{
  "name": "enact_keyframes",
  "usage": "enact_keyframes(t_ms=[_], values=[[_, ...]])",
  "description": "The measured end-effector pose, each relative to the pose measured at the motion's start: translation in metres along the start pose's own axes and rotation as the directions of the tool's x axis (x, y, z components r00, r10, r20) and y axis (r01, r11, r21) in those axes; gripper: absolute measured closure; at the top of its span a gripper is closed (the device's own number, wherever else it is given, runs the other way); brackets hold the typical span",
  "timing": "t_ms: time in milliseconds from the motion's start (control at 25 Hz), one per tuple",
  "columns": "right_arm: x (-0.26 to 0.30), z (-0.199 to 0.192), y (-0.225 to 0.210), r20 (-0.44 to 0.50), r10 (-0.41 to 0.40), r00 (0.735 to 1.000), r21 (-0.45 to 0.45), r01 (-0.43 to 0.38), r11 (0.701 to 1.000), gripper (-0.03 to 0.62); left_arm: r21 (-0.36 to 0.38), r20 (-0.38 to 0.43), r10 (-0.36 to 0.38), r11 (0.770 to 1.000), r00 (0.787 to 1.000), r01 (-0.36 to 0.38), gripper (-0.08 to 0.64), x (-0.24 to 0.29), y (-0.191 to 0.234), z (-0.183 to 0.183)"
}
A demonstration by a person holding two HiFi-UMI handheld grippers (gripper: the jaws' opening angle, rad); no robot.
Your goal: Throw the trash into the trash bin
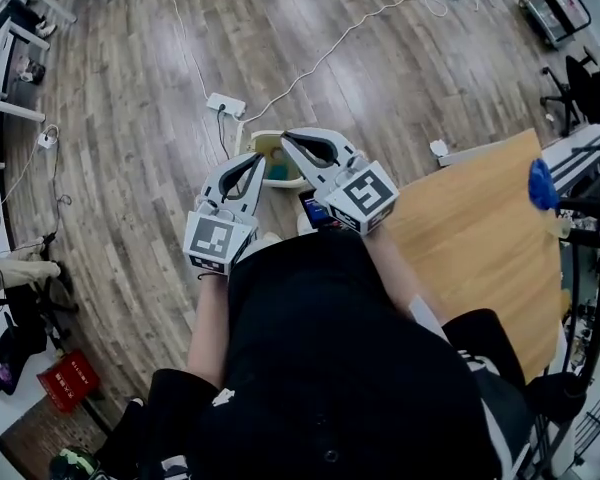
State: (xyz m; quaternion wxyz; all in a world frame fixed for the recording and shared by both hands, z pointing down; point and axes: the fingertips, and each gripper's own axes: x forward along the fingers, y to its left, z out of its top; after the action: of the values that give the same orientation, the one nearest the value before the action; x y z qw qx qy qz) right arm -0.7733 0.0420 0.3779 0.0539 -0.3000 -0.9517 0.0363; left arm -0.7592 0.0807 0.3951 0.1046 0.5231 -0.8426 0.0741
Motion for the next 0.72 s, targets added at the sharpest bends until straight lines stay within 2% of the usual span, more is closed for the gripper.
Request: enact_keyframes(t_ms=[200,720], values=[[-0.011,0.027,-0.031,0.038,-0.044,0.998,-0.031,0.045,0.998,0.594,0.014,0.062,0.014,1.000,0.998,-0.015,0.552,0.003,0.009,0.027],[-0.023,0.022,-0.035,0.017,-0.034,0.999,-0.029,0.035,0.999,0.594,0.020,0.053,0.019,1.000,0.998,-0.020,0.552,0.010,0.003,0.026]])
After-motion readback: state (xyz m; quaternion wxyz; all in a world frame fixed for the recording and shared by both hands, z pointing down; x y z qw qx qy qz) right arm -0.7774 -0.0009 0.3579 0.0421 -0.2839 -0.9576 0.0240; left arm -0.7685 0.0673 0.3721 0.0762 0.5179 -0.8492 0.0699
